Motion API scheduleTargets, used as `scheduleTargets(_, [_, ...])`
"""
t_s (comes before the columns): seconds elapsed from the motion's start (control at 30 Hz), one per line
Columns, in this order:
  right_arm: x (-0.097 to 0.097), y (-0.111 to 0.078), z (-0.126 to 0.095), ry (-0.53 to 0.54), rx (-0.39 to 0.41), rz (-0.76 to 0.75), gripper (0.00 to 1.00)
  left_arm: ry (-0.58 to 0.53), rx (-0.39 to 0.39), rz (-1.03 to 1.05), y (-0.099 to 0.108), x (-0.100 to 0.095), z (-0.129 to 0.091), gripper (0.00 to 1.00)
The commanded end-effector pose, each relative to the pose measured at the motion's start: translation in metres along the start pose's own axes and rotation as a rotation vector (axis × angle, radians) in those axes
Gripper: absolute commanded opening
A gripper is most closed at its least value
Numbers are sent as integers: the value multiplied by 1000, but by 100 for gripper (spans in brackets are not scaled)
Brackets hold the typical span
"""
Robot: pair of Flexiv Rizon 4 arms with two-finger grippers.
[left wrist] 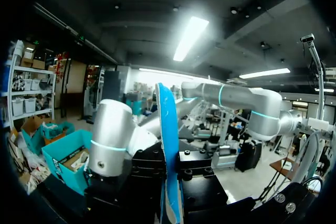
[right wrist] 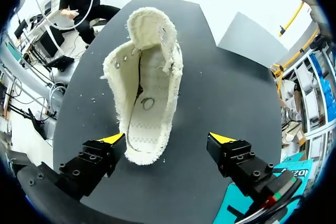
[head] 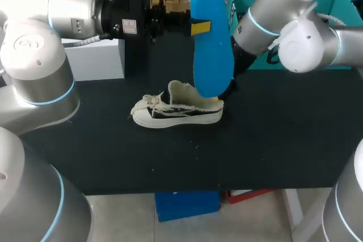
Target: Take the shoe out of the shoebox, open the shoe tongue, remove and reinsert the insole, then place the shoe into the shoebox
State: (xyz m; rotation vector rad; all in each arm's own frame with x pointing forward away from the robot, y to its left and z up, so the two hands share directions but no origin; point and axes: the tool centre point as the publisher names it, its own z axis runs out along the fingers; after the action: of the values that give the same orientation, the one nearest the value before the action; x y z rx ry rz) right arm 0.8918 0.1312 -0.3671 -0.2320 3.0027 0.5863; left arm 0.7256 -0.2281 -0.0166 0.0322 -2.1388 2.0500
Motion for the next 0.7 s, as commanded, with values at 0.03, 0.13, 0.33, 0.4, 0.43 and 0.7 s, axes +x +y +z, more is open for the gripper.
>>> scheduleTargets(0.03, [-10, 15, 11, 25, 246, -7, 100, -3, 0, 1, 1, 1, 1, 0])
scheduleTargets(0.13, [-11, 24, 16, 42, 271, -12, 100, -3, 0, 1, 1, 1, 1, 0])
scheduleTargets(0.33, [-15, 39, 26, 66, 326, -25, 100, -3, 0, 1, 1, 1, 1, 0])
scheduleTargets(0.4, [-17, 43, 29, 74, 331, -29, 100, -3, 0, 1, 1, 1, 1, 0])
scheduleTargets(0.43, [-18, 45, 31, 79, 332, -30, 100, -3, 0, 1, 1, 1, 1, 0])
scheduleTargets(0.7, [-21, 55, 42, 107, 339, -39, 100, -3, 0, 1, 1, 1, 1, 0])
